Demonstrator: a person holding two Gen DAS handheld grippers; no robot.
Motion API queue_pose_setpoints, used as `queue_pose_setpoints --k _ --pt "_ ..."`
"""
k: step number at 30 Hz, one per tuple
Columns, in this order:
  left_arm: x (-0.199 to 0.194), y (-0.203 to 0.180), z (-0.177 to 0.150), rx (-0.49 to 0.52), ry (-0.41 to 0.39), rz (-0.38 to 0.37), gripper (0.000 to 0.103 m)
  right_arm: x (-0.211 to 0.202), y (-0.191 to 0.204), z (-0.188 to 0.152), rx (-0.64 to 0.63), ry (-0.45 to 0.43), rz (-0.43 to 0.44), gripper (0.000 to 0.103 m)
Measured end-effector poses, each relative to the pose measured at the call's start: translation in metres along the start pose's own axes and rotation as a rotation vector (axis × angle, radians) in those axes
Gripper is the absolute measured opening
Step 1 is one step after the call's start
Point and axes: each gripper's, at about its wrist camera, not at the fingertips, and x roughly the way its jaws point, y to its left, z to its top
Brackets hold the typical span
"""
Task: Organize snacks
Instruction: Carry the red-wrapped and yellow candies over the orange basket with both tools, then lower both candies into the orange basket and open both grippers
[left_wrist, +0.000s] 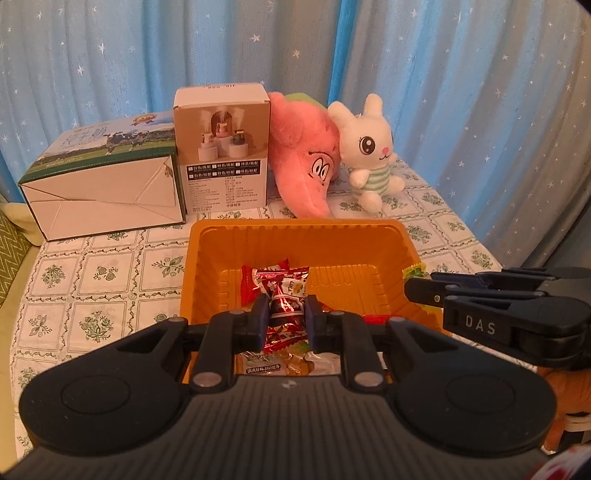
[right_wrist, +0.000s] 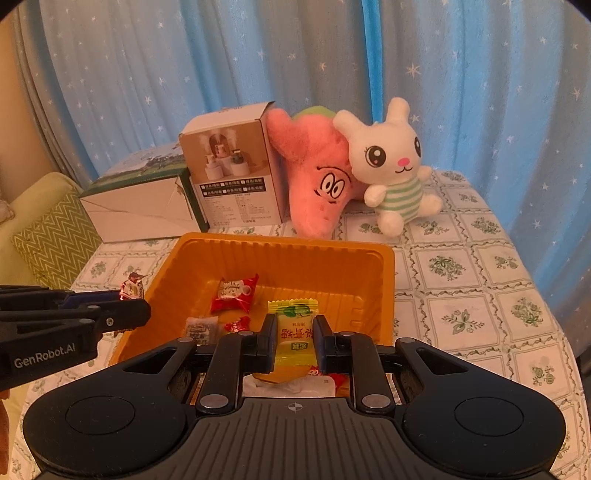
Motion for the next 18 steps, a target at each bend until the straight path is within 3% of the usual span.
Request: queue_pose_setpoints --k 18 --pt "0.048 0.016 0.000 -0.027 0.074 -0.007 0.018 0.047 -0.017 0.004 0.067 0.084 0.026 0.021"
